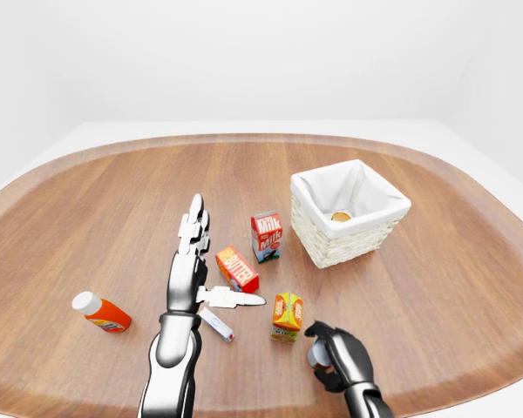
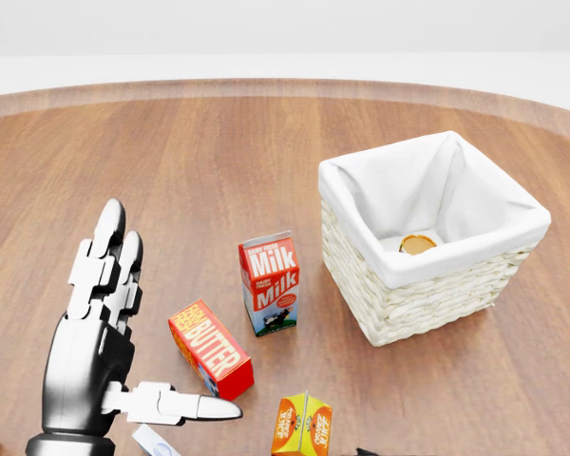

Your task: Pick up the alphabet soup and the tomato sauce, and put them in the basket.

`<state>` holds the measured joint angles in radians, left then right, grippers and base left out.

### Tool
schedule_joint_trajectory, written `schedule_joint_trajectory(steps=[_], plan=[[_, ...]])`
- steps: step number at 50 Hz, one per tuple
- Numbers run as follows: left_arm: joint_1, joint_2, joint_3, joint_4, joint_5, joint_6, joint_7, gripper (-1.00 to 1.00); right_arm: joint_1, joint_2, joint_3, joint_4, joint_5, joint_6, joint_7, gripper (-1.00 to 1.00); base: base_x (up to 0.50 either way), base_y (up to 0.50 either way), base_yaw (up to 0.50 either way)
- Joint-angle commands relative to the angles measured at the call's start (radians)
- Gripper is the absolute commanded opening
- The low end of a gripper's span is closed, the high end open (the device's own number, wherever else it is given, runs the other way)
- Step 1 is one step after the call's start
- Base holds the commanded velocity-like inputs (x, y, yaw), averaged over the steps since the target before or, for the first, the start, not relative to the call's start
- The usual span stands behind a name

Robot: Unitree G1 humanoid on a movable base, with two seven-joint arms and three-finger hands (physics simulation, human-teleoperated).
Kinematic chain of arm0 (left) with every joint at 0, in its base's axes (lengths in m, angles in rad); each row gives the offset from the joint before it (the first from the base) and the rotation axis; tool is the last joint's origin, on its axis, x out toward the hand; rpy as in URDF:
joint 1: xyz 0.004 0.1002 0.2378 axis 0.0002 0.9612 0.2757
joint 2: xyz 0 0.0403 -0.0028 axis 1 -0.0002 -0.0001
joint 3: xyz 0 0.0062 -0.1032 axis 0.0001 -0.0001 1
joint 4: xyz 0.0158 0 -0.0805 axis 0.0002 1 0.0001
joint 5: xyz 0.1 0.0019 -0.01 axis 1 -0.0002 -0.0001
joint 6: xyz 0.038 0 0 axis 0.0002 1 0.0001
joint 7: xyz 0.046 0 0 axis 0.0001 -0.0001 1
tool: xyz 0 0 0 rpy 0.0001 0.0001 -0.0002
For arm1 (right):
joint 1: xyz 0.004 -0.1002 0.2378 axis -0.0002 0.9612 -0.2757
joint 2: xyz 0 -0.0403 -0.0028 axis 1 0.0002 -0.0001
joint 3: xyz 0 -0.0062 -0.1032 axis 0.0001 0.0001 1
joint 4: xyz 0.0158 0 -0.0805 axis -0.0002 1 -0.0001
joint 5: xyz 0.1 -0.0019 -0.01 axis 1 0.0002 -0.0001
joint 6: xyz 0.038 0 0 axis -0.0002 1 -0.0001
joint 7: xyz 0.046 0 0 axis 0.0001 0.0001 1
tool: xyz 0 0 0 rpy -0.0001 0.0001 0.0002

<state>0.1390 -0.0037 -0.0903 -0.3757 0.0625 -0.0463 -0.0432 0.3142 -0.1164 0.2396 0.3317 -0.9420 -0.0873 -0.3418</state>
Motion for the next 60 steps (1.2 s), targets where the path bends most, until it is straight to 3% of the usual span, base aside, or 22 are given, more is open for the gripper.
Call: schedule_joint_trajectory(steps=[1,14,33,43,44,46,60], plan=[[0.003,0.005,-0.001,0.006,0.015,0.000,-0.002,1.00,0.000,0.000,0.002,0.015,-0.009,0.000,-0.004,-1.00,0.00,0.00,0.00],[0.003,0.005,-0.001,0.006,0.015,0.000,-0.002,1.00,0.008,-0.001,0.001,-0.012,-0.002,0.000,0.010,-1.00,0.00,0.00,0.00],[0.003,0.005,-0.001,0.006,0.015,0.000,-0.002,1.00,0.101,-0.012,-0.066,-0.375,0.101,0.000,0.209,-1.00,0.00,0.00,0.00],[0.003,0.005,-0.001,0.006,0.015,0.000,-0.002,1.00,0.089,-0.002,-0.111,-0.383,0.107,0.000,0.238,-1.00,0.00,0.00,0.00],[0.003,0.006,-0.001,0.006,0.015,0.000,-0.002,1.00,0.068,-0.006,-0.113,-0.313,0.096,0.000,0.194,-1.00,0.00,0.00,0.00],[0.003,0.005,-0.001,0.006,0.015,0.000,-0.002,1.00,0.091,0.001,-0.127,-0.388,0.108,0.000,0.247,-1.00,0.00,0.00,0.00],[0.003,0.005,-0.001,0.006,0.015,0.000,-0.002,1.00,0.062,0.019,-0.197,-0.396,0.125,0.000,0.293,-1.00,0.00,0.00,0.00]])
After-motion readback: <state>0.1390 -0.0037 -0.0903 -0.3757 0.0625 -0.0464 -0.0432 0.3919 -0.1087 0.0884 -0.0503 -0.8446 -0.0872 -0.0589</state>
